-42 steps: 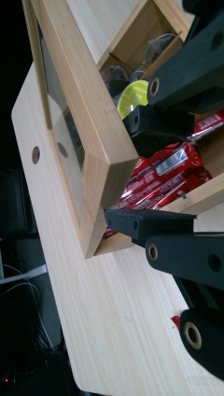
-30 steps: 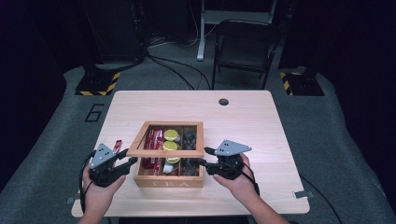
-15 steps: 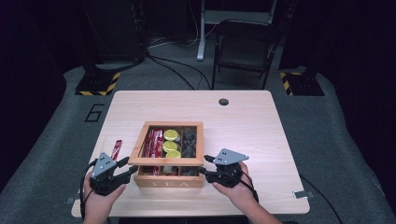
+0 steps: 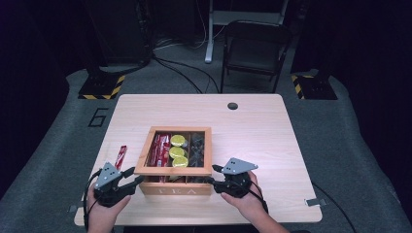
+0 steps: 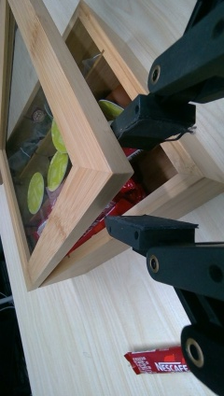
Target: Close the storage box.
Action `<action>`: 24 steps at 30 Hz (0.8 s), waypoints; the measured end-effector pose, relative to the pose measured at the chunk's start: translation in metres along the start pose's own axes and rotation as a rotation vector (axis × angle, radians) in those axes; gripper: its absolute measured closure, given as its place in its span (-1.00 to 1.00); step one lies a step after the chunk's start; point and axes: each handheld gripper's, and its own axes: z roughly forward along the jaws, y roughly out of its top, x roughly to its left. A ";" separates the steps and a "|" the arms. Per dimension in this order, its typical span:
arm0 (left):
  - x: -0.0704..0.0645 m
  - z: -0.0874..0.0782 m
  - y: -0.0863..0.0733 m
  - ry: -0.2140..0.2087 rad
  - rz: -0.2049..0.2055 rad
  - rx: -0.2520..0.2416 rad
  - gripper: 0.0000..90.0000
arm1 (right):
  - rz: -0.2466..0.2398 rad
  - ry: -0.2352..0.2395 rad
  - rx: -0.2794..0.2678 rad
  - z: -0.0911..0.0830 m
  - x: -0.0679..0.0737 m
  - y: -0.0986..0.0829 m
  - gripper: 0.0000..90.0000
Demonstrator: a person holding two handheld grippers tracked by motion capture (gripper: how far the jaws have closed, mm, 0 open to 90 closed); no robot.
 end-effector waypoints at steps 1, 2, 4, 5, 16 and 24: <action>0.000 0.000 -0.001 0.000 0.000 -0.001 0.22 | -0.004 0.001 0.001 0.000 0.000 0.000 0.16; 0.000 0.001 -0.001 0.003 0.004 -0.001 0.22 | -0.012 0.005 0.004 0.000 0.000 -0.001 0.16; 0.000 0.001 -0.002 -0.001 0.000 0.001 0.21 | -0.003 0.000 0.006 0.001 0.000 -0.002 0.16; 0.000 0.001 -0.003 -0.002 0.003 0.005 0.21 | 0.001 0.001 0.006 0.001 0.001 -0.002 0.16; 0.001 0.006 -0.010 -0.014 -0.007 0.032 0.21 | -0.004 0.014 0.046 0.006 0.001 -0.009 0.15; 0.002 0.008 -0.014 -0.029 -0.009 0.074 0.13 | -0.002 0.023 0.071 0.011 0.002 -0.013 0.16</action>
